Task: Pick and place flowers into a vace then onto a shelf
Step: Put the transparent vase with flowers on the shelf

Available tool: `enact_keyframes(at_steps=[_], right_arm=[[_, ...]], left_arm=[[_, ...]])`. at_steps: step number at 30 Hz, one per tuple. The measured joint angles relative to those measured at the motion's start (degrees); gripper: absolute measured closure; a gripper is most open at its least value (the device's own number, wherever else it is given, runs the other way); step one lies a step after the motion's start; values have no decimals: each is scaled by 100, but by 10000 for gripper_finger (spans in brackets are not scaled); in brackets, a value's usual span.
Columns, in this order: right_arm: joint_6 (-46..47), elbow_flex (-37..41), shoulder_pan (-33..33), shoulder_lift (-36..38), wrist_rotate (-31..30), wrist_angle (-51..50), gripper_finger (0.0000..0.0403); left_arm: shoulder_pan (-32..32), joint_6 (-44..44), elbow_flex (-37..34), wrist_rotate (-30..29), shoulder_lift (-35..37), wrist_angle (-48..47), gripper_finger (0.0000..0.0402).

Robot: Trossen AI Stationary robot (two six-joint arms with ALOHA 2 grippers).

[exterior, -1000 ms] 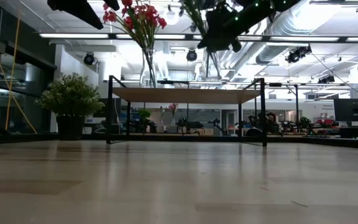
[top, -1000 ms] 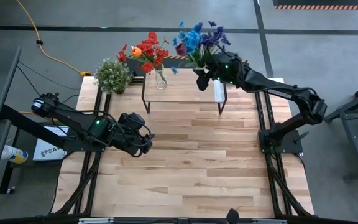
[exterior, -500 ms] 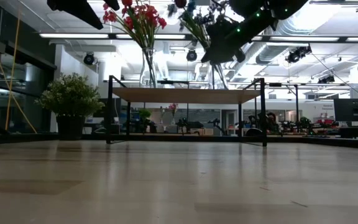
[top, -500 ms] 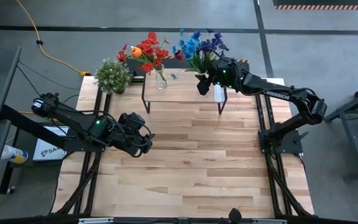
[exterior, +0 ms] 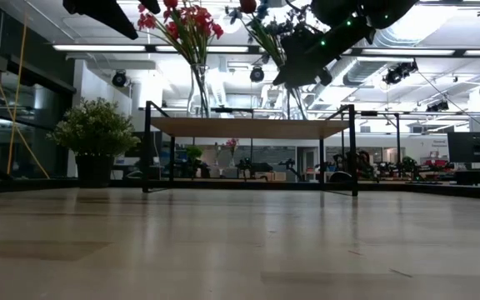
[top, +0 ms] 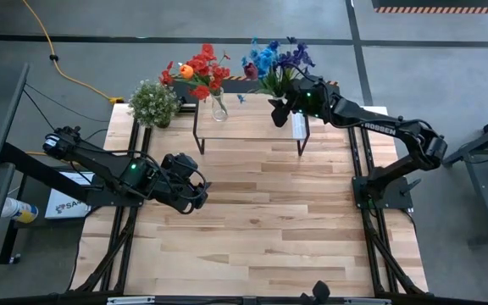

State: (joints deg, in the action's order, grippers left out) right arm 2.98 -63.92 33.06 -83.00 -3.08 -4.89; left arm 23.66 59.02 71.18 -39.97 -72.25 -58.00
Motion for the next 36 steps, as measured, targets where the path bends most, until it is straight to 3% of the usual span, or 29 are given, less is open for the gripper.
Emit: enact_keyframes(at_steps=[13, 22, 36], right_arm=[[106, 2, -2, 0, -39, -84, 237], [259, 35, -5, -18, -103, -723, 170], [195, 24, -5, -17, 4, -881, 163]], left_arm=[[-1, 15, 0, -2, 0, 0, 25], [-2, 15, 0, -13, 0, 6, 25], [-2, -2, 0, -17, 0, 113, 25]])
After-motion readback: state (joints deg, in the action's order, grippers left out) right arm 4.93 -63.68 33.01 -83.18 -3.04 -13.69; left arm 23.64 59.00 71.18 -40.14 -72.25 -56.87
